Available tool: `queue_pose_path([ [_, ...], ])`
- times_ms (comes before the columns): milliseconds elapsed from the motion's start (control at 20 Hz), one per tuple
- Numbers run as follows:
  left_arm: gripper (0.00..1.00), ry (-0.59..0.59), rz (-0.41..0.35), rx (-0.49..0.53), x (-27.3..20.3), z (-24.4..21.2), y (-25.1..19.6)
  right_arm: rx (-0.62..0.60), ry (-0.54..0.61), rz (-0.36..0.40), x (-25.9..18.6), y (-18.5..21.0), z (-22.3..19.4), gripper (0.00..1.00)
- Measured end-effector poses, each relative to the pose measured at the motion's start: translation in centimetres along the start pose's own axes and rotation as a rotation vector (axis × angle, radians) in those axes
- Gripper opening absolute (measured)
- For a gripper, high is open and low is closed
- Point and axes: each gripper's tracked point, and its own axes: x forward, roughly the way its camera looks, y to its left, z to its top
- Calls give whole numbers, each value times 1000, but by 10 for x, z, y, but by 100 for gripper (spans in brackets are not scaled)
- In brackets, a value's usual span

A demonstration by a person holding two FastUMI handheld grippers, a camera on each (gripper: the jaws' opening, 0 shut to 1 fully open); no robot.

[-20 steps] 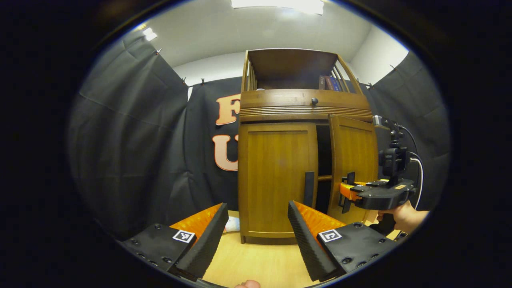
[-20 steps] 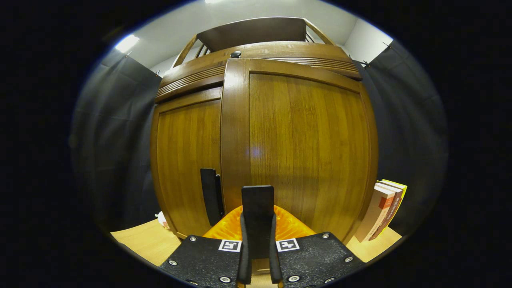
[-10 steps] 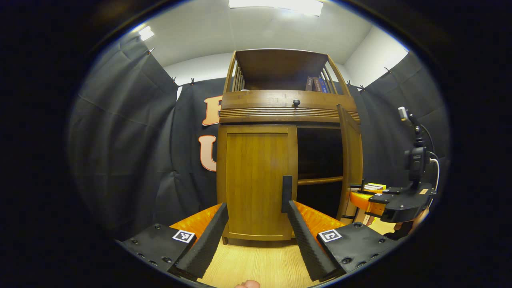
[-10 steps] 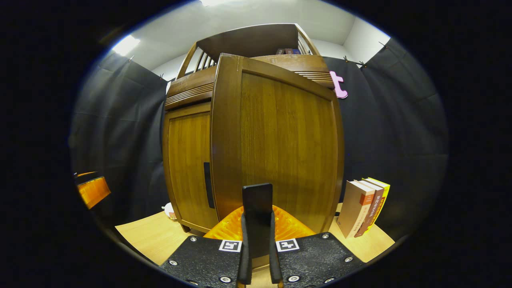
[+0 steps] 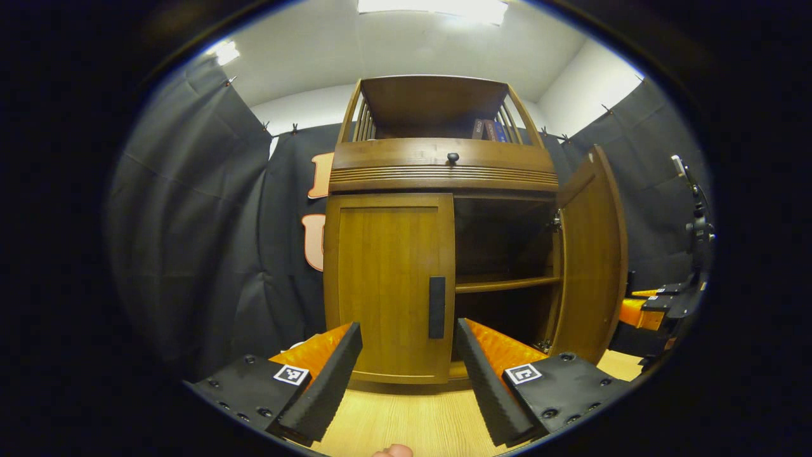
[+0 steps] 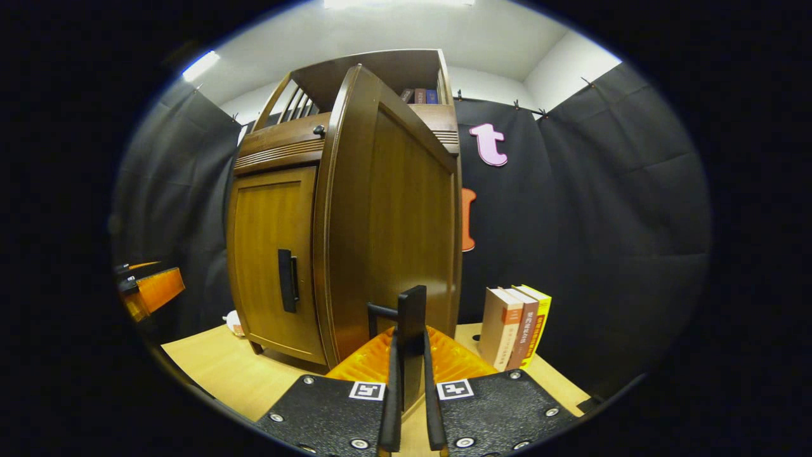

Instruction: Open the right door of the double-door shoe cabinet with the right hand, and open the left door with the left hand.

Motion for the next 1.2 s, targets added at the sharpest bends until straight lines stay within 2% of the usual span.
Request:
queue_pose_path([
  [150,97,9,-13,-22,3,-6,-8,-14,-8,-48,-4,-27,-4,17],
  [200,97,11,-1,-27,4,-7,-7,-5,-7,-59,-5,-33,-5,10],
  [250,97,8,15,-34,4,-9,-7,11,-12,-56,-5,-38,-3,8],
  [450,97,30,35,-56,5,-19,-12,-13,-5,-13,-6,-54,-5,7],
  [650,96,36,67,3,8,-21,0,-27,-3,53,-6,-67,-7,7],
  [900,97,32,93,17,18,-16,3,2,-10,118,-3,-92,-7,6],
  [1200,97,45,83,6,29,-13,-8,100,-22,116,-2,-115,-10,6],
])
